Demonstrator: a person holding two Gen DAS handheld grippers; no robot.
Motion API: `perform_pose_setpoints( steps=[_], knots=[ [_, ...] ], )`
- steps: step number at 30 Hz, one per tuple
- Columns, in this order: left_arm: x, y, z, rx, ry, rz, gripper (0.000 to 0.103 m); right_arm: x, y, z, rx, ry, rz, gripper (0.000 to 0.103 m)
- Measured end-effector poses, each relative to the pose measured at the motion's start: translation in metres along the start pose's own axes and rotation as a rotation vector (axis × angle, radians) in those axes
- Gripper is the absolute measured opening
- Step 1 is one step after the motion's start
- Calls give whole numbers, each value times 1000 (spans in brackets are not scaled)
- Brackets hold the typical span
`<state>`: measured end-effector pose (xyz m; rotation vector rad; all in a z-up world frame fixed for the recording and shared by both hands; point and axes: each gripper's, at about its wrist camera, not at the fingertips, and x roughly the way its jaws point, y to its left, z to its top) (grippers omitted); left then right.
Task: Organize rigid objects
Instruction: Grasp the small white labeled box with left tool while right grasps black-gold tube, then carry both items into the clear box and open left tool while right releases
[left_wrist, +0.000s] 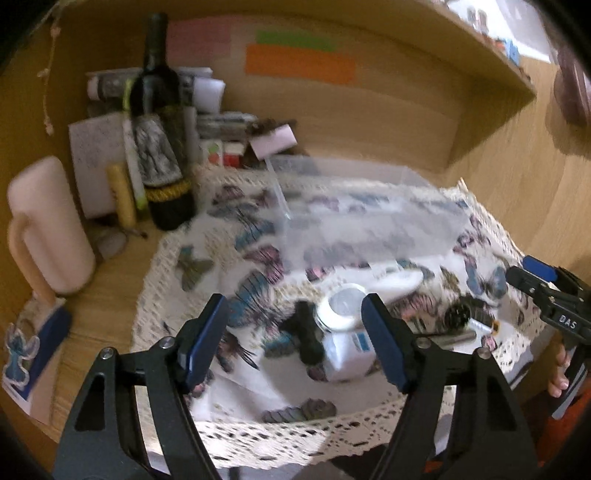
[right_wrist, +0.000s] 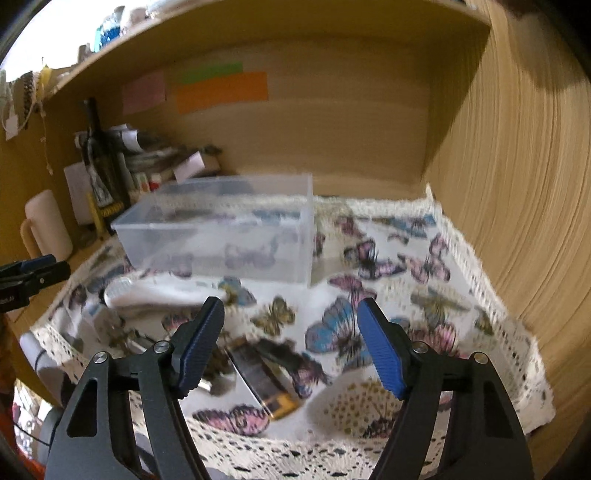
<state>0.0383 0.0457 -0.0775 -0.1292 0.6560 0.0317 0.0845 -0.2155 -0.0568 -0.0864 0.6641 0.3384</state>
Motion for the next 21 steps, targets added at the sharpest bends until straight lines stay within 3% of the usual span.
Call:
perform_pose_setpoints(
  steps=[3,5,11,14,21],
  knots=[
    [7,-13,-7,17,24,-19,70,8,-1,-7,0,43,6,69],
    [11,-19,-9,23,42,-36,66,15,0,-12,-5,74,15,60],
    [29,-31,-16,33,93,-60,53,31,1,-23,-16,154,59,47],
    [38,-30,-19,18,124,-68,36,35,5,-26,-32,176,101,36],
    [38,-35,-22,44,107,-65,30,46,20,-31,-103,215,134,35]
  ],
)
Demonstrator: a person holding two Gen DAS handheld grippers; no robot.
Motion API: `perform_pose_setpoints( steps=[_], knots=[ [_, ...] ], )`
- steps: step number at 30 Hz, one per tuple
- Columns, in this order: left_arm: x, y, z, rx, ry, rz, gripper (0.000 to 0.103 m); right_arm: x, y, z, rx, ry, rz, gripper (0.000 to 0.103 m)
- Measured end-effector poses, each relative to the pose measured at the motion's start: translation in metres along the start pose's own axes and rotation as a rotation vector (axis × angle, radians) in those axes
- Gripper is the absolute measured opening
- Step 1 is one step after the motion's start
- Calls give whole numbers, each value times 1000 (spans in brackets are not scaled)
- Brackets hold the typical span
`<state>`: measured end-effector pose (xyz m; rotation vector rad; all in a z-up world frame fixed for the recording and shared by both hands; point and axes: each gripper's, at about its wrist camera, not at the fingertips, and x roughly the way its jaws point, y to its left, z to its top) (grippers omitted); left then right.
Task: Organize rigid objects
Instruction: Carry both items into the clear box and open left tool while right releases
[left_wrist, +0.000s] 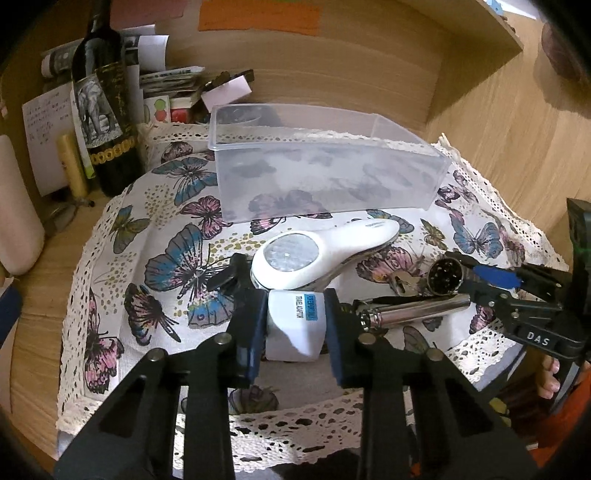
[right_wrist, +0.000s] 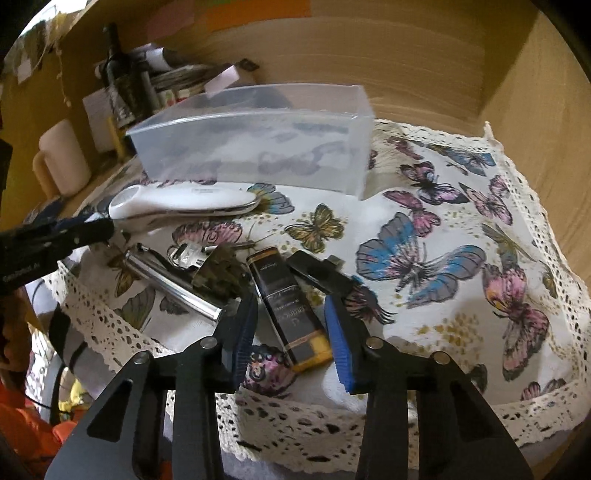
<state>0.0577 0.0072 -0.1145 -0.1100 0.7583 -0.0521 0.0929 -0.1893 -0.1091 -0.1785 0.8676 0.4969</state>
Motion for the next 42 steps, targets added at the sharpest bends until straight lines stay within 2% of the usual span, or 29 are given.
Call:
perform_pose_setpoints(
  steps=[2,4,8,14,22,29,35,42],
  knots=[
    [-2,0,0,2,-7,-1,29,4,4,3,-15,1,0,32],
    [-3,0,2,0,-13,-11,28,7,8,6,-39,-3,-20,22],
    [-13,1,7,3,-49,-2,28,2,9,8,-40,-26,-8,21],
    [-31,3,26,3,-112,-4,28,-23,4,17,-9,-112,-16,21],
    [-51,10,67,-14,-200,-5,28,-53,5,50,-15,-249,-54,21],
    [-63,14,104,-11,-262,17,28,-69,3,88,-31,-358,-44,21],
    [-54,20,138,-23,-256,9,28,-61,-2,124,-26,-376,-22,21],
    [-11,23,163,-11,-172,25,28,-19,-5,157,-25,-294,-16,22]
  ],
)
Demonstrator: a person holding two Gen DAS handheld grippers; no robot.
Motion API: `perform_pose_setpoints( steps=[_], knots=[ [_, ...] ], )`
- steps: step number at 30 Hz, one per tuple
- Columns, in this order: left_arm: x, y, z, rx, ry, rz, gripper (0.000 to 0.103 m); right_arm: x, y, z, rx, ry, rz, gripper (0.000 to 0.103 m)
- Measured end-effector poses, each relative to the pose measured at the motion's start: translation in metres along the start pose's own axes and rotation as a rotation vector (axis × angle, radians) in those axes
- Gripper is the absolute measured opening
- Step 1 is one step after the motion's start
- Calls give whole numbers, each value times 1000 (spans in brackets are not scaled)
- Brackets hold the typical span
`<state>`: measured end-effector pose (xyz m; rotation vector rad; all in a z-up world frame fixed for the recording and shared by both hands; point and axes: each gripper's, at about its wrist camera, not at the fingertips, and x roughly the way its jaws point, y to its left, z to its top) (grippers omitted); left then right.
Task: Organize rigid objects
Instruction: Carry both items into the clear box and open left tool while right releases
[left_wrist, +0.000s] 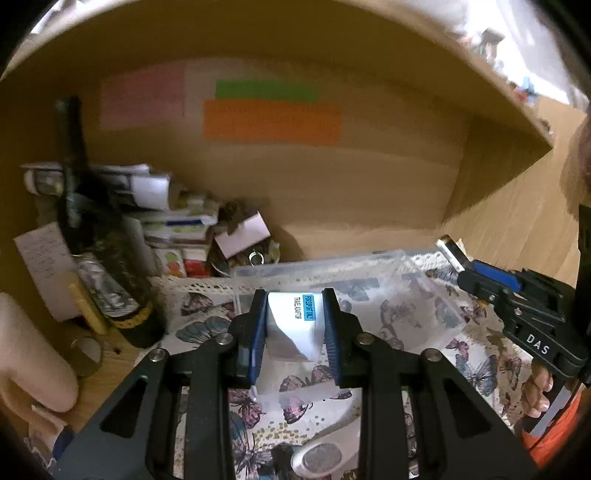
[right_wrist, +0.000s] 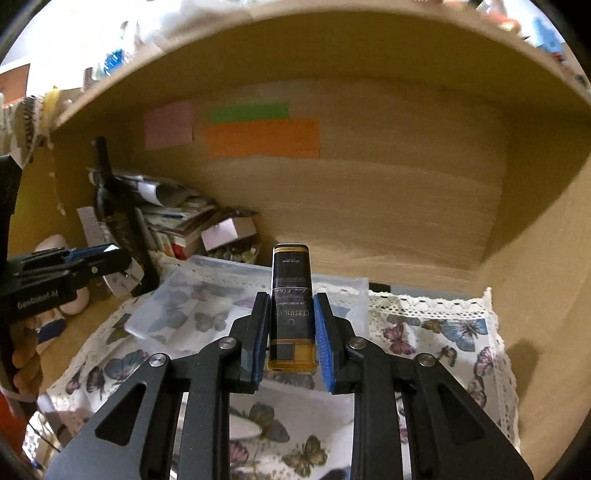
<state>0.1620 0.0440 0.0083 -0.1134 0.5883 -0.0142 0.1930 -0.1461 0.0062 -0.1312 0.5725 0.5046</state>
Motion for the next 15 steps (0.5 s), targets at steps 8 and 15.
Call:
perform_pose_setpoints(
  steps=[8,15],
  knots=[
    [61,-1,-3,33,135,-3,28,57,-2,-3,-37,126,-5,21],
    [101,-12,-13,93,238,1,28,101,-4,-18,-55,260,1,22]
  ],
)
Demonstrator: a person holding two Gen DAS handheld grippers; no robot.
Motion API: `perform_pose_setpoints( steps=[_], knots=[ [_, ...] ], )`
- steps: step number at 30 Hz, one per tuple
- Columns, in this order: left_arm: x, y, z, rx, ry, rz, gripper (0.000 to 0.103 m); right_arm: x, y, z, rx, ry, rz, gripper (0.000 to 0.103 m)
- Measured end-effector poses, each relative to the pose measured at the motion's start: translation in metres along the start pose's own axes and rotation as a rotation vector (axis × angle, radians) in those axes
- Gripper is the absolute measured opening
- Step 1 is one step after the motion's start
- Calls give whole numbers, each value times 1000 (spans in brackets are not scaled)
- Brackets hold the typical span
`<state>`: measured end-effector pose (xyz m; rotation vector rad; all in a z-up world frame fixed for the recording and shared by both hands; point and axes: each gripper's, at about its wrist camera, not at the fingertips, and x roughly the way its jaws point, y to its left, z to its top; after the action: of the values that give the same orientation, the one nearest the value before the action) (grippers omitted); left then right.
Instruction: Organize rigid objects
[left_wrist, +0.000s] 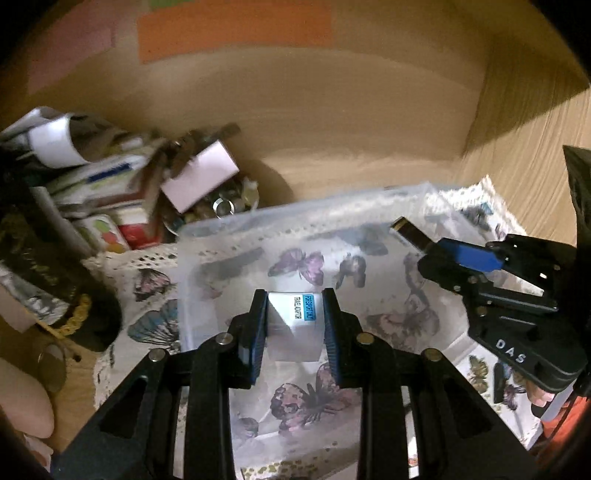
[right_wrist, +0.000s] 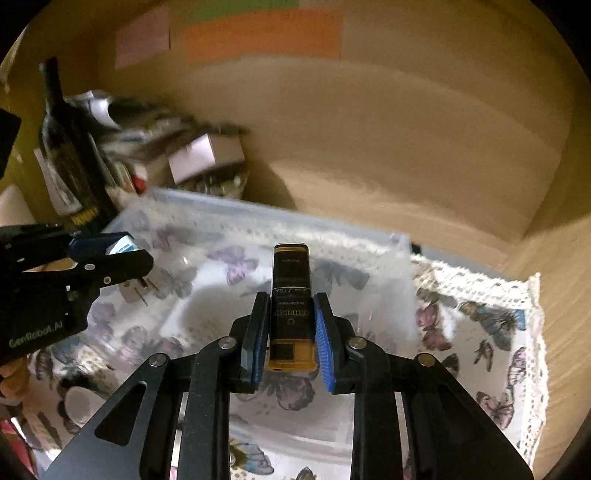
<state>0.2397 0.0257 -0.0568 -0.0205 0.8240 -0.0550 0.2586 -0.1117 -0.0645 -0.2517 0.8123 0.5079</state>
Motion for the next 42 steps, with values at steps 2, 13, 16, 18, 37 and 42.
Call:
perform_pose_setpoints(
  steps=[2,13,16,18,37,42],
  knots=[
    [8,-2,-1,7,21,-5,28,8,-1,-2,1,27,0,22],
    [25,-9,-6,10,57,-3,30,19,-1,-3,7,62,1,22],
    [17,-9,-5,5,46,-8,35,11,-1,-2,10,47,3,23],
    [7,-8,-5,5,29,-14,40,2,-1,-1,12,28,4,29],
    [-104,11,-56,7,-203,81,92,-127,14,-40,23,-224,-67,66],
    [-102,20,-85,-9,-154,86,92,-133,10,-67,65,-204,-77,66]
  ],
)
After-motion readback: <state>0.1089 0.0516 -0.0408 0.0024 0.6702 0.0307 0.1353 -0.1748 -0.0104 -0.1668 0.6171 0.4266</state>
